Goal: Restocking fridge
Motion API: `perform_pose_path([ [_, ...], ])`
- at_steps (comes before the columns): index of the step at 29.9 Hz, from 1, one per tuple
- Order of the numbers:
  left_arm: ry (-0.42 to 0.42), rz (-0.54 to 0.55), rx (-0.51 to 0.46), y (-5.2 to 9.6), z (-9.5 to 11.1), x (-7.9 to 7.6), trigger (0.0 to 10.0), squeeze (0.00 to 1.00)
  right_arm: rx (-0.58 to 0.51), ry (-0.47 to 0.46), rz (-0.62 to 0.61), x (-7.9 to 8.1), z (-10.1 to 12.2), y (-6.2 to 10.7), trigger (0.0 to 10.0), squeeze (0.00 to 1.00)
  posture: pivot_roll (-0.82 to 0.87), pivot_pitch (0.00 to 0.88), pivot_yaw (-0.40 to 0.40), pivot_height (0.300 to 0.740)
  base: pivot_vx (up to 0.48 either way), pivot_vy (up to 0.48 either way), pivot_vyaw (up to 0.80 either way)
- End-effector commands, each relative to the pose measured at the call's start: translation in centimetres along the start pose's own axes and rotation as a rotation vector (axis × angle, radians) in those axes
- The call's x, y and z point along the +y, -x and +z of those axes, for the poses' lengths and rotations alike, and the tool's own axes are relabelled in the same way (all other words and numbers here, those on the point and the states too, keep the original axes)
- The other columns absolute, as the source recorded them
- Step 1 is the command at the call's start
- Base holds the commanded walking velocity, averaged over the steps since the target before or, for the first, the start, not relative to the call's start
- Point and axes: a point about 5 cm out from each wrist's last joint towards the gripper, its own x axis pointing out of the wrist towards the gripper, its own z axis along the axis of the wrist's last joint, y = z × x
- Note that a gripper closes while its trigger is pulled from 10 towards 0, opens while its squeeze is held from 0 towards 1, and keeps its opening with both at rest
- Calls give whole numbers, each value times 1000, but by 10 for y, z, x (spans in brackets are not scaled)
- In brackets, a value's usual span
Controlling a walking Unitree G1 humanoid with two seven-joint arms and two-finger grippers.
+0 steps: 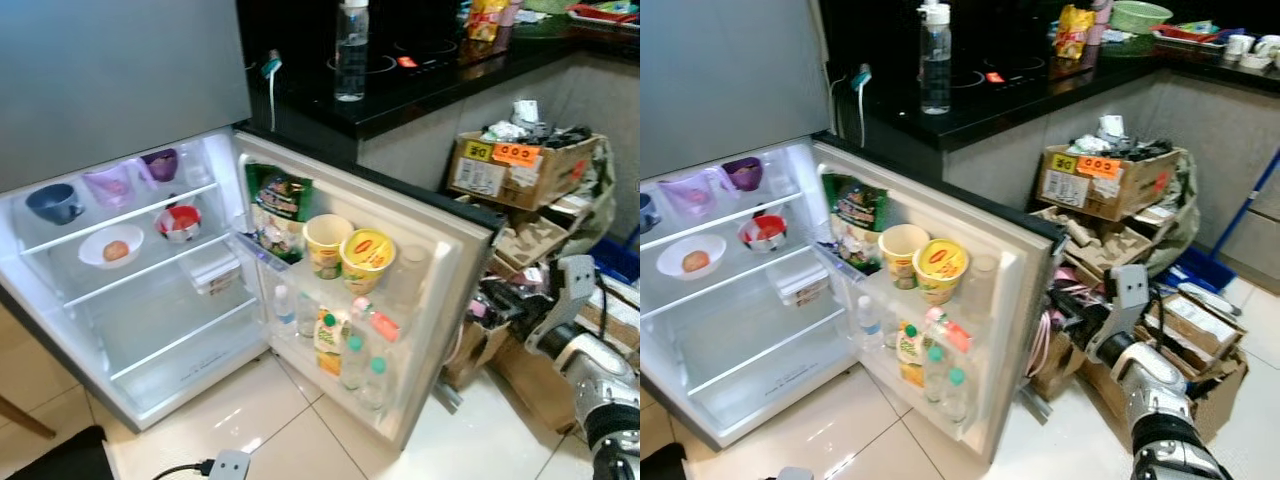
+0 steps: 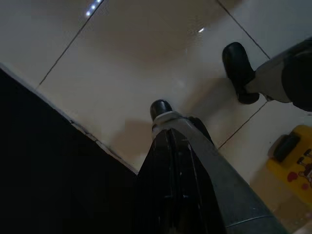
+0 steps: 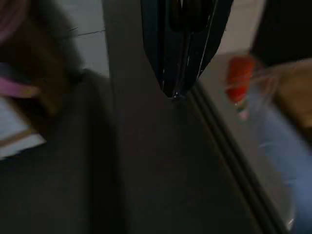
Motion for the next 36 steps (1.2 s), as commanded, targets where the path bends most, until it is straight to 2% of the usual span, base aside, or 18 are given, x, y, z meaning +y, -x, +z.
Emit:
perform_pose_path([
  [1, 2, 9, 9, 1, -4, 4, 10000, 0, 60, 16, 233, 29, -6, -23, 0, 0, -98, 0, -6, 740, 0, 0, 0],
  [2, 2, 9, 9, 1, -4, 4, 10000, 0, 60, 16, 233, 29, -6, -23, 0, 0, -98, 0, -6, 740, 0, 0, 0],
  [3, 2, 8, 9, 1, -4, 4, 10000, 0, 89, 15, 320, 38, -10, -24, 902, 0, -98, 0, -6, 740, 0, 0, 0],
  [7, 2, 7, 8, 1, -4, 4, 10000, 0, 107, 13, 405, 49, -12, -25, 1569, 0, -100, 0, -6, 740, 0, 0, 0],
  [9, 2, 4, 6, 1, -3, 3, 10000, 0, 113, -6, 613, 76, -9, -26, 1922, 0, -101, 0, -7, 740, 0, 0, 0],
  [14, 2, 4, 5, 1, -3, 3, 10000, 0, 110, -14, 667, 84, -8, -26, 1922, 0, -101, 0, -7, 740, 0, 0, 0],
  [16, 3, 3, 5, 1, -2, 3, 10000, 0, 87, -26, 722, 93, -3, -26, 2431, 0, -102, 0, -9, 740, 0, 0, 0],
  [17, 5, 2, 6, 1, -3, 2, 10000, 0, 46, -18, 675, 89, 1, -30, 10000, 0, -102, 0, -9, 740, 0, 0, 0],
  [18, 7, 0, 6, 1, -3, 1, 10000, 0, 32, 4, 579, 80, 0, -35, 10000, 0, -102, 0, -13, 740, 0, 0, 0],
  [19, 7, 0, 6, 1, -3, 1, 10000, 0, 32, 4, 579, 80, 0, -35, 10000, 0, -102, 0, -13, 740, 0, 0, 0],
  [20, 8, -2, 6, 1, -3, 0, 10000, 0, 39, 39, 454, 67, -3, -39, 10000, 0, -102, 0, -13, 740, 0, 0, 0],
  [21, 8, -2, 6, 1, -3, 0, 10000, 0, 39, 39, 454, 67, -3, -39, 10000, 0, -102, 0, -13, 740, 0, 0, 0],
  [22, 9, -3, 7, 0, -3, 0, 10000, 0, 45, 75, 320, 55, -6, -41, 10000, 0, -100, 0, -15, 740, 0, 0, 0],
  [23, 9, -3, 7, 0, -3, 0, 10000, 0, 45, 75, 320, 55, -6, -41, 10000, 0, -100, 0, -15, 740, 0, 0, 0],
  [24, 8, -4, 8, 0, -4, -1, 10000, 0, 42, 61, 226, 47, -7, -42, 10000, 0, -98, 0, -14, 740, 0, 0, 0],
  [27, 7, -3, 9, 0, -4, -1, 10000, 0, 32, 41, 169, 41, -6, -40, 10000, 0, -96, 0, -15, 740, 0, 0, 0],
  [30, 6, 2, 12, 1, -5, 0, 10000, 0, 99, 10, 34, 27, -14, -25, 10000, 0, -94, 0, -15, 740, 0, 0, 0],
  [36, 4, 5, 14, 1, -6, 1, 10000, 0, 131, 4, -64, 15, -20, -12, 10000, 0, -93, 0, -15, 740, 0, 0, 0],
])
